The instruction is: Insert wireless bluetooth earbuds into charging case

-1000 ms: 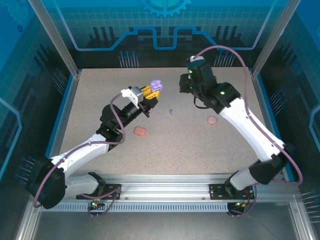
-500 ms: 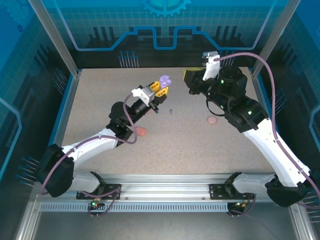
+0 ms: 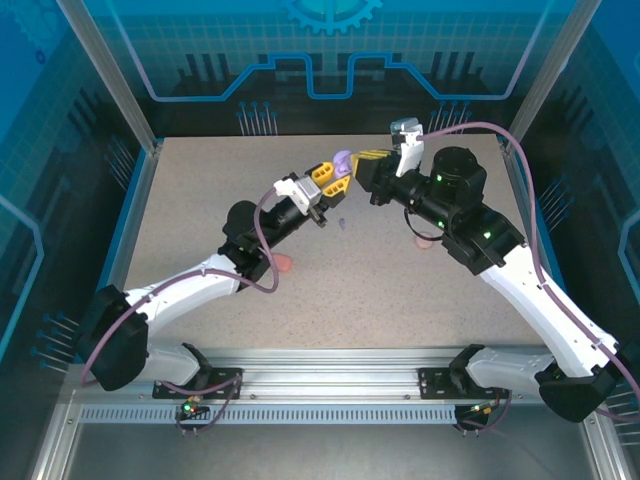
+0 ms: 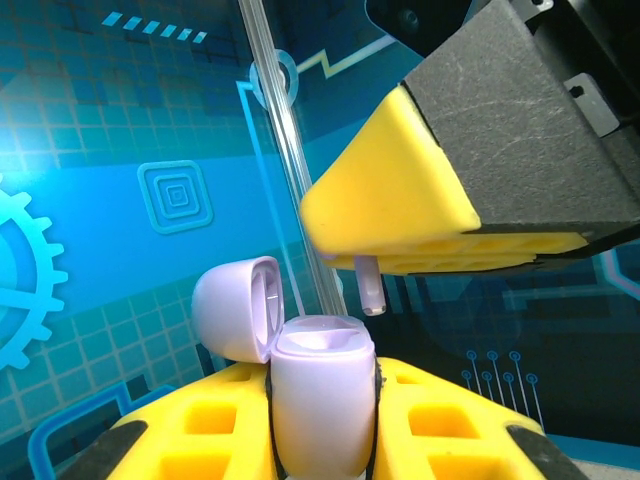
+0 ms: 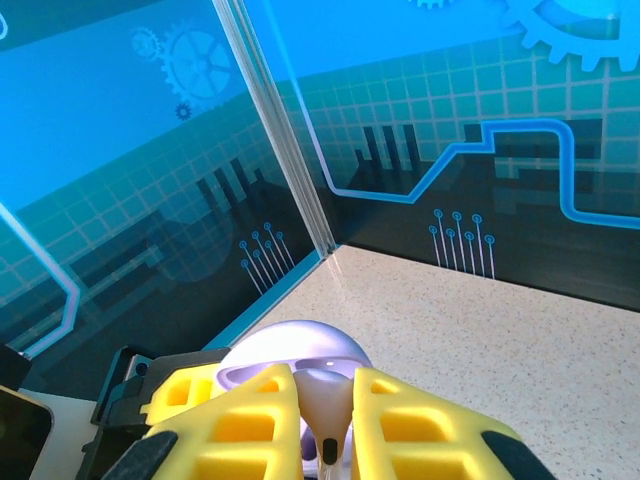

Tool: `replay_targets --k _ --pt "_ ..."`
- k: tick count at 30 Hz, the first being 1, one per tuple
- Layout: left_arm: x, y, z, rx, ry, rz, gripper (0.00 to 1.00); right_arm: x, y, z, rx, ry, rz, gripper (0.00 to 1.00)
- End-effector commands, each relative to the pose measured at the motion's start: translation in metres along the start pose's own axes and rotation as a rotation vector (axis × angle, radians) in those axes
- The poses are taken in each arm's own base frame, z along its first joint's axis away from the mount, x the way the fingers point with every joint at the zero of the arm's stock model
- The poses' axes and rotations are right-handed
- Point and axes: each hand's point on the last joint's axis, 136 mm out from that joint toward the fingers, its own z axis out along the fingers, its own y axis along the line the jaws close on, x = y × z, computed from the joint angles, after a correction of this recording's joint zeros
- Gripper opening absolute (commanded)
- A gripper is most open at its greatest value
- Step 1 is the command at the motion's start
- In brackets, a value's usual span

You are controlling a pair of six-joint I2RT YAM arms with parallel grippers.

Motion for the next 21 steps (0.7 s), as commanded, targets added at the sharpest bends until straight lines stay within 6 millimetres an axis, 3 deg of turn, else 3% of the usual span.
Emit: replay_targets --k 1,7,21 --pt "-0.013 -0.004 0.007 0.026 -0.035 0.024 0.00 -0.016 0.012 -0.008 -0.053 -0.065 -0.005 0.14" --pt "-0.009 -0.007 0.008 0.032 -0.024 0.018 0.00 -0.016 0.015 -0.010 -0.063 -0.070 -0.007 0.14" --pt "-0.011 -0.007 0.009 0.031 -0.025 0.011 0.00 -0.002 0.009 0.007 -0.047 -0.027 0.003 0.13"
